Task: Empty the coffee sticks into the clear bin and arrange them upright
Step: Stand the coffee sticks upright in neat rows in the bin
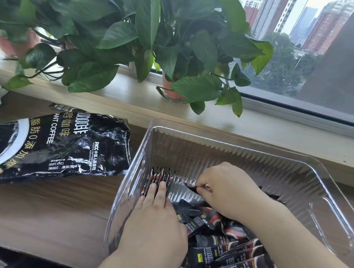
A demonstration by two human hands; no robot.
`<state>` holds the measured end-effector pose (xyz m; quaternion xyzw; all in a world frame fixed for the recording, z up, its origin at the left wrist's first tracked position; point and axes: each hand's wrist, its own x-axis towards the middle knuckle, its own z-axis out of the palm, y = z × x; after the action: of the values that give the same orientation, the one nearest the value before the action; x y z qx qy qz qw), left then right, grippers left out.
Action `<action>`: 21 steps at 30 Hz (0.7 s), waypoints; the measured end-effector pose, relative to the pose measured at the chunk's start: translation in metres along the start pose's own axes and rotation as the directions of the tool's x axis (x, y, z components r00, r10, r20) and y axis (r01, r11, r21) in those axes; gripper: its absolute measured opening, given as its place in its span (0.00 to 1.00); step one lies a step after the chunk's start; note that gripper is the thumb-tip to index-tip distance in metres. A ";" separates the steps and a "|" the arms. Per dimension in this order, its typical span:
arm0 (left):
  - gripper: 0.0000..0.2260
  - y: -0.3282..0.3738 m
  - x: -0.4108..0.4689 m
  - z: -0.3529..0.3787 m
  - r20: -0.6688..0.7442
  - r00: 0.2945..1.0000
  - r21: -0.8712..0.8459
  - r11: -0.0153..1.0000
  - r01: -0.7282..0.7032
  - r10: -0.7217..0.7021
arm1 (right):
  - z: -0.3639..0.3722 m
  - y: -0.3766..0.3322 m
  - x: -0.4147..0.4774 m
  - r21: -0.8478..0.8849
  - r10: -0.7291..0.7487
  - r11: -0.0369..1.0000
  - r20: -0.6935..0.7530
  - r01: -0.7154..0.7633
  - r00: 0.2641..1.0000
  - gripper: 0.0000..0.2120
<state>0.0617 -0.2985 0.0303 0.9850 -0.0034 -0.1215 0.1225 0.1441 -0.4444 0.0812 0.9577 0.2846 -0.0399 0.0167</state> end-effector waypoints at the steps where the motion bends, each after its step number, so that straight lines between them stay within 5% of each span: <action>1: 0.30 0.000 0.000 0.000 -0.002 1.000 -0.003 1.000 -0.001 0.001 | 0.003 -0.004 0.002 -0.031 -0.031 0.999 0.012 0.032 0.999 0.13; 9: 0.29 -0.002 0.001 -0.003 -0.035 0.999 -0.063 0.998 0.004 -0.006 | 0.025 -0.010 0.008 -0.044 -0.159 0.985 0.104 0.165 0.982 0.08; 21: 0.28 -0.001 0.003 -0.003 -0.033 0.999 -0.100 0.995 0.021 -0.024 | 0.011 -0.018 -0.018 0.086 -0.314 0.950 0.250 0.302 0.916 0.16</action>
<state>0.0657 -0.2967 0.0325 0.9796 0.0159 -0.1058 0.1700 0.1181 -0.4394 0.0721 0.8875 0.4260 -0.1739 0.0254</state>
